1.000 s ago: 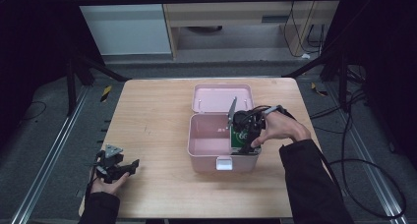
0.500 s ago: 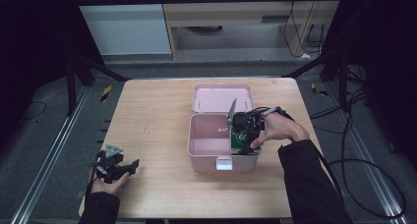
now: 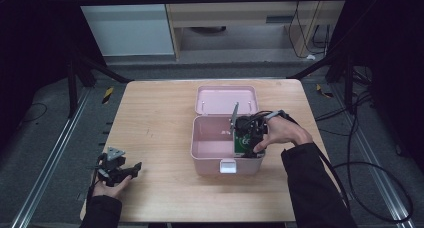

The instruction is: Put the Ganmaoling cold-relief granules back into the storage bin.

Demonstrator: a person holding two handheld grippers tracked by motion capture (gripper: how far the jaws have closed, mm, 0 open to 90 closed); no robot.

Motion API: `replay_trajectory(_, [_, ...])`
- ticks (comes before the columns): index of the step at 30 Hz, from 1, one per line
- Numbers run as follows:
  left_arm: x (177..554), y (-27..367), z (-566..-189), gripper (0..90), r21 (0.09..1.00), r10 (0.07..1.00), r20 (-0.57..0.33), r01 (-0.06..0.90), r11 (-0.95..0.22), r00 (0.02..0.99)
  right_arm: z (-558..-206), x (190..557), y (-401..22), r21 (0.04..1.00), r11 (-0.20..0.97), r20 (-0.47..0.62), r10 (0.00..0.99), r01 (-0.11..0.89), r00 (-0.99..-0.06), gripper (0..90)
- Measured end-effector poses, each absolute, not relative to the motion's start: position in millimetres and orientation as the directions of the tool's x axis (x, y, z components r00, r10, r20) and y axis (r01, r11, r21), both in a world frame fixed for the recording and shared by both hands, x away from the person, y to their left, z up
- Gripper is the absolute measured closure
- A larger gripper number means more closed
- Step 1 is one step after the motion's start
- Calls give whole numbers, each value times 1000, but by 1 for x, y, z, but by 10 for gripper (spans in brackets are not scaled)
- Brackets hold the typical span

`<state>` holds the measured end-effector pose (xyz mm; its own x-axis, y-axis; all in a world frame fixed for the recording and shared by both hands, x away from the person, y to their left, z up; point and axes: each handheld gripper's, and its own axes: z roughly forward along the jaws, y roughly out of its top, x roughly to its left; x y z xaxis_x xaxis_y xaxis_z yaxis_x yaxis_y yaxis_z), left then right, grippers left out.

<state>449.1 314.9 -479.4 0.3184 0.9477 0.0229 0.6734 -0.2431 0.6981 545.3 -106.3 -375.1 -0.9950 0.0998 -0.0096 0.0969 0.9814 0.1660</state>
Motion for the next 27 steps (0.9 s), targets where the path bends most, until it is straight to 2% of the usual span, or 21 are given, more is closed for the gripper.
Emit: replay_trajectory(27, [449,315,-479,332,698,948,23,673,-243,318,-380,544,-104,140,985,-12,104,101,-994,150])
